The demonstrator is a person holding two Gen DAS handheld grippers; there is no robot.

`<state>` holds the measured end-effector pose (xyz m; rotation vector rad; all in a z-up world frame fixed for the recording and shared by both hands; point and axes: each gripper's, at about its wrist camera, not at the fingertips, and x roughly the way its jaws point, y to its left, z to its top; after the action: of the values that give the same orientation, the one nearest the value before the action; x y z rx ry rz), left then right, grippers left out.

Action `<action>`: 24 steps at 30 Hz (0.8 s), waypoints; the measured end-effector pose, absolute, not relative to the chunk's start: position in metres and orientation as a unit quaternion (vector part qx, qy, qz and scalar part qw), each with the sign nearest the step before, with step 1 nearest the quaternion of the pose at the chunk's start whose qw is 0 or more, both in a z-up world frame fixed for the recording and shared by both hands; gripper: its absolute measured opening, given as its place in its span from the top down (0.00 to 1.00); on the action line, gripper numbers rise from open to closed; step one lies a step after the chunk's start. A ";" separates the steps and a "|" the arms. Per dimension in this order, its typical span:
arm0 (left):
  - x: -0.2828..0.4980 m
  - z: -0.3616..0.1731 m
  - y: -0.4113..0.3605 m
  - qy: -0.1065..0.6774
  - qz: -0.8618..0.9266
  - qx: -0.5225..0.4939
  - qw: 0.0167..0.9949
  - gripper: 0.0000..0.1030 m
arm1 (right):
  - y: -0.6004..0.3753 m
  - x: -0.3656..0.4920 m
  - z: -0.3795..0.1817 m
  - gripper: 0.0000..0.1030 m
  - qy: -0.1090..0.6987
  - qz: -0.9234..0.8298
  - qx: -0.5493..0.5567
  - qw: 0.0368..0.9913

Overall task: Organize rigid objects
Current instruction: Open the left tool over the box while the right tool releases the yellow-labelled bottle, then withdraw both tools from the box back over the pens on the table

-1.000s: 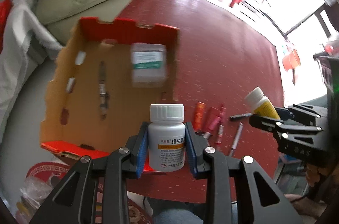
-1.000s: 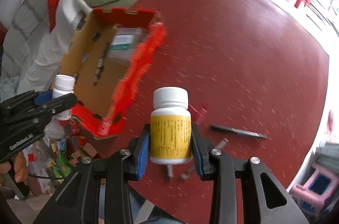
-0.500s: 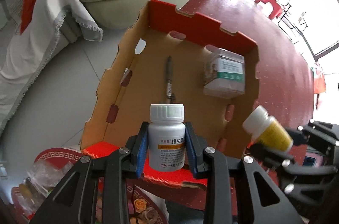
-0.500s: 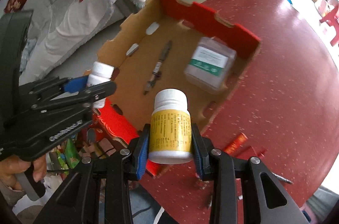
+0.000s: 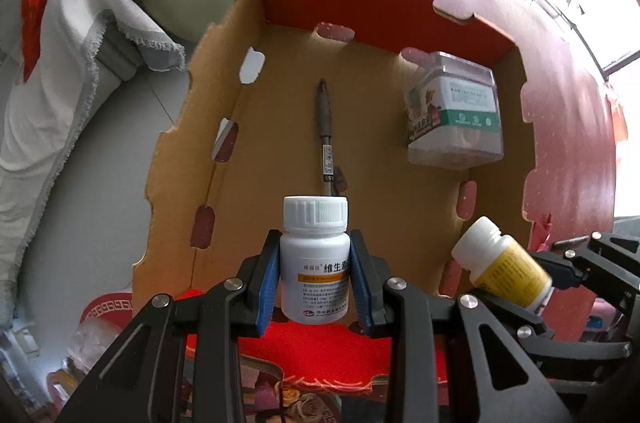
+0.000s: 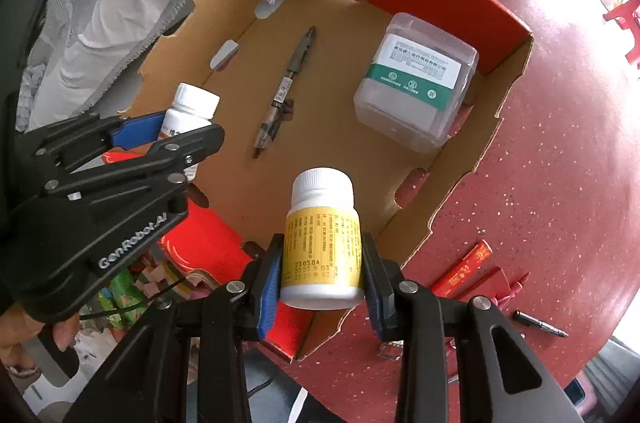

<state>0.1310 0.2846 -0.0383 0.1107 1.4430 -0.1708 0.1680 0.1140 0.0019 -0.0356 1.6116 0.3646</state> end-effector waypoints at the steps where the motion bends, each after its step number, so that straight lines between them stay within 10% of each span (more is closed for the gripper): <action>1: 0.132 -0.039 0.283 0.659 -0.078 0.054 0.746 0.65 | 0.114 0.168 0.001 0.64 0.717 0.162 -0.018 0.678; 3: 0.134 -0.041 0.279 0.659 -0.079 0.066 0.745 0.57 | 0.113 0.169 -0.001 0.64 0.718 0.160 -0.024 0.677; 6: 0.137 -0.039 0.278 0.656 -0.078 0.066 0.748 0.20 | 0.110 0.171 0.002 0.60 0.715 0.159 -0.026 0.680; 9: 0.143 -0.039 0.277 0.658 -0.082 0.055 0.746 0.11 | 0.105 0.173 0.015 0.16 0.696 0.160 -0.034 0.699; 10: 0.145 -0.038 0.277 0.658 -0.078 0.053 0.747 0.00 | 0.103 0.174 0.021 0.16 0.688 0.161 -0.035 0.707; 24: 0.108 -0.010 0.200 0.625 -0.208 0.070 0.749 0.00 | -0.101 0.082 -0.005 0.16 0.727 -0.078 0.158 0.664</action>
<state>0.1085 0.2004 -0.0102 0.1524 1.3668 -0.4549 0.0824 -0.1008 -0.0049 0.3566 1.6414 -0.1763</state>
